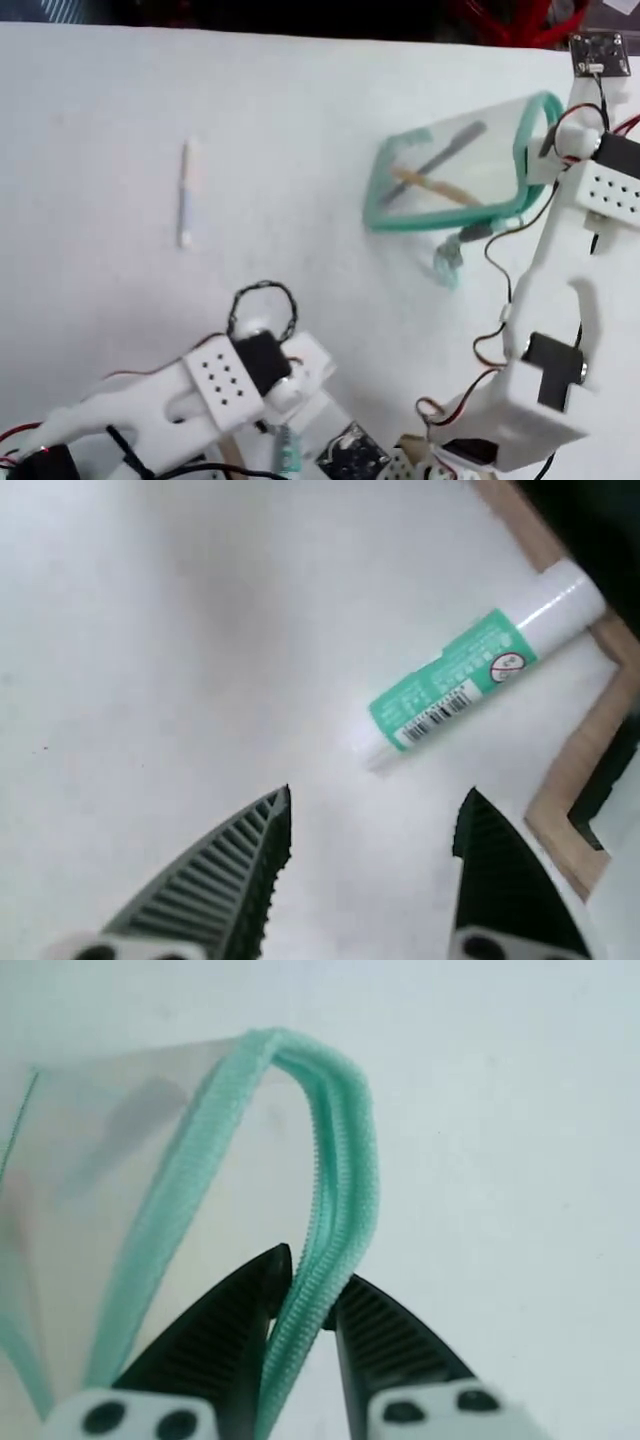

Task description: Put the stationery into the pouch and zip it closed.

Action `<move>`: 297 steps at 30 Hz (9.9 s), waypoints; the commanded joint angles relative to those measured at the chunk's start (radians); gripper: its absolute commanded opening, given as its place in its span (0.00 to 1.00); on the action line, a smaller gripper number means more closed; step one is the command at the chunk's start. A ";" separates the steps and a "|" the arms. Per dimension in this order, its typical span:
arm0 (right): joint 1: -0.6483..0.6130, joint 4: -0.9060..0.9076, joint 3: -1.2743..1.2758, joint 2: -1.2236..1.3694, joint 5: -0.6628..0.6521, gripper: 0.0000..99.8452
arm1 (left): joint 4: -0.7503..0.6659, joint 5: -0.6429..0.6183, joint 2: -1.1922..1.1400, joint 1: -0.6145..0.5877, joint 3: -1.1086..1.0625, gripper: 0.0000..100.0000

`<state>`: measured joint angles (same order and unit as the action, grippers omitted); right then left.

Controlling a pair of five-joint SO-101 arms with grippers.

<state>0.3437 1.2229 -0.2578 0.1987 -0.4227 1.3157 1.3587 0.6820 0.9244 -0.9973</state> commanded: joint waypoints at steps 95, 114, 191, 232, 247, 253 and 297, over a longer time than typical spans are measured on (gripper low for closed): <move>-0.005 0.154 -0.327 0.232 -0.031 0.02 | 0.049 -1.162 -0.538 0.116 0.400 0.26; 0.071 0.102 -0.325 0.252 -0.034 0.02 | 0.298 -1.706 -0.967 0.116 0.726 0.23; -0.309 0.421 -0.574 0.001 0.038 0.02 | 0.462 -1.208 -0.440 -0.648 1.544 0.02; -0.642 0.467 -0.244 -0.292 0.278 0.02 | -0.489 -1.732 -0.249 -0.553 1.091 0.03; -0.595 0.475 -0.244 -0.292 0.285 0.02 | -1.014 -1.576 -0.147 -0.549 0.730 0.03; -0.596 0.475 -0.244 -0.292 0.288 0.02 | -0.885 -1.577 -0.111 -0.536 0.729 0.03; -0.596 0.453 -0.201 -0.302 0.290 0.02 | -0.844 -1.738 -0.104 -0.452 0.617 0.31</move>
<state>-0.2593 1.6878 -0.4557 -0.0652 -0.1404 0.4749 -0.3813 0.5501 0.4565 -0.3882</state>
